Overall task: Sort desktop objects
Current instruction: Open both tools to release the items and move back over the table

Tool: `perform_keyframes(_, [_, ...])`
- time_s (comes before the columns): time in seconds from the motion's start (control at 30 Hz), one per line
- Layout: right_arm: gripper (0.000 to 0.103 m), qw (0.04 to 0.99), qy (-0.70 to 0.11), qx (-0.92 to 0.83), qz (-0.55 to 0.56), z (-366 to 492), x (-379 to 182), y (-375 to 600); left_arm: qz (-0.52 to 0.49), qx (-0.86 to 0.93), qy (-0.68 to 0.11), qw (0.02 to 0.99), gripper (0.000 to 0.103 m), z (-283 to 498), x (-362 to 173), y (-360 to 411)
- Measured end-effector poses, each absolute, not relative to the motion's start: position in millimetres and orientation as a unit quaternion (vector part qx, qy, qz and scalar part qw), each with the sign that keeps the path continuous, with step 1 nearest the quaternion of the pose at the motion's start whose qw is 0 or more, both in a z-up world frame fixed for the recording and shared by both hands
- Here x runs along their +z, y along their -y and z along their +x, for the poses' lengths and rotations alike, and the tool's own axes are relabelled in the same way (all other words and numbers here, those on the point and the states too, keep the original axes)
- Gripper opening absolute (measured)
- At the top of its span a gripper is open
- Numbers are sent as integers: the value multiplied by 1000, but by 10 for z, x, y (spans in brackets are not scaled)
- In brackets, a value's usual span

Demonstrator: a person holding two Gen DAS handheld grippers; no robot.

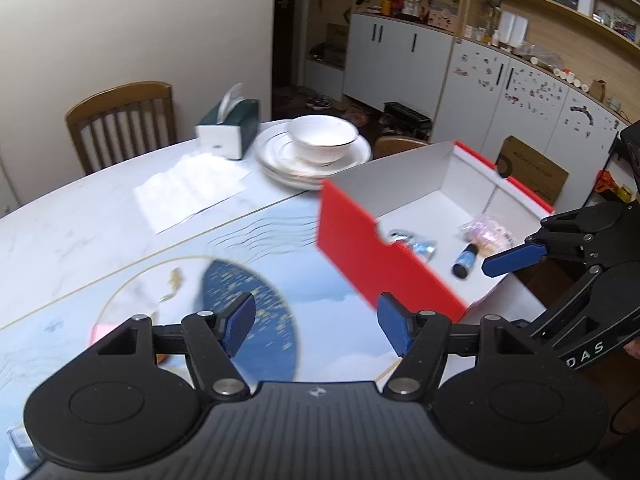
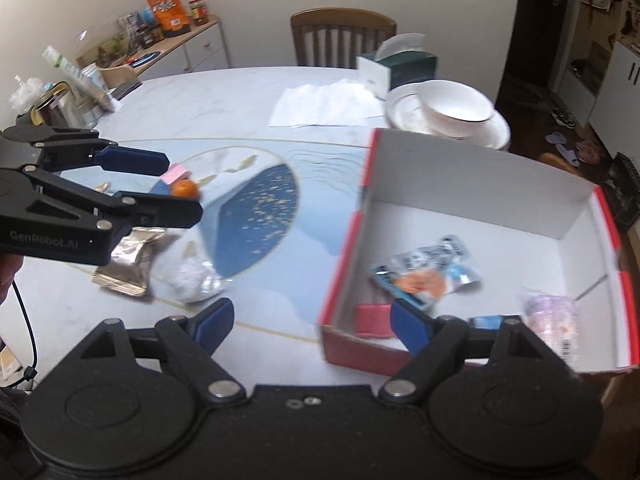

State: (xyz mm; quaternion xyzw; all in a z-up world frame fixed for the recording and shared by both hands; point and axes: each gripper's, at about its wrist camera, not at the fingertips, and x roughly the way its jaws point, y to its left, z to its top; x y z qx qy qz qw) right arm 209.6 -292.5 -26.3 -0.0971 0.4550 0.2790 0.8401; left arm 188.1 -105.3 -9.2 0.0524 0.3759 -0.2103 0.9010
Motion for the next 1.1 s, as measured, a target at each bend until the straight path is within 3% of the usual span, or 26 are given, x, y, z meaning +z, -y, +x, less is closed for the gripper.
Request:
perform_keyframes(0.3, [90,836,-462,278,-99,1931,-352,2436,42,-198,-385,900,67,1703,-217,379])
perform_keyframes(0.43, [90,835,-469,270,-101,1866,-419,2226,37,-199,-387,900,77,1614,-272,107])
perform_keyframes(0.77, [90,837,-469,258,-108,1718,-512,1718,42,-196,-392,898,83,1468,-436,-479])
perform_keyframes(0.87, [90,838,-471,255,-107,1700,-550,1578,36,-204,-397,894,89,1455,-493,-648])
perform_keyframes(0.97, [90,837,-473,254,-109,1700,-594,1431,34,-208,-402,891,103,1462,-562,-783])
perform_keyframes(1.1, [90,834,-476,253,-116,1733,-668,1254,40,-227,-401,887,103,1474,-655,-928])
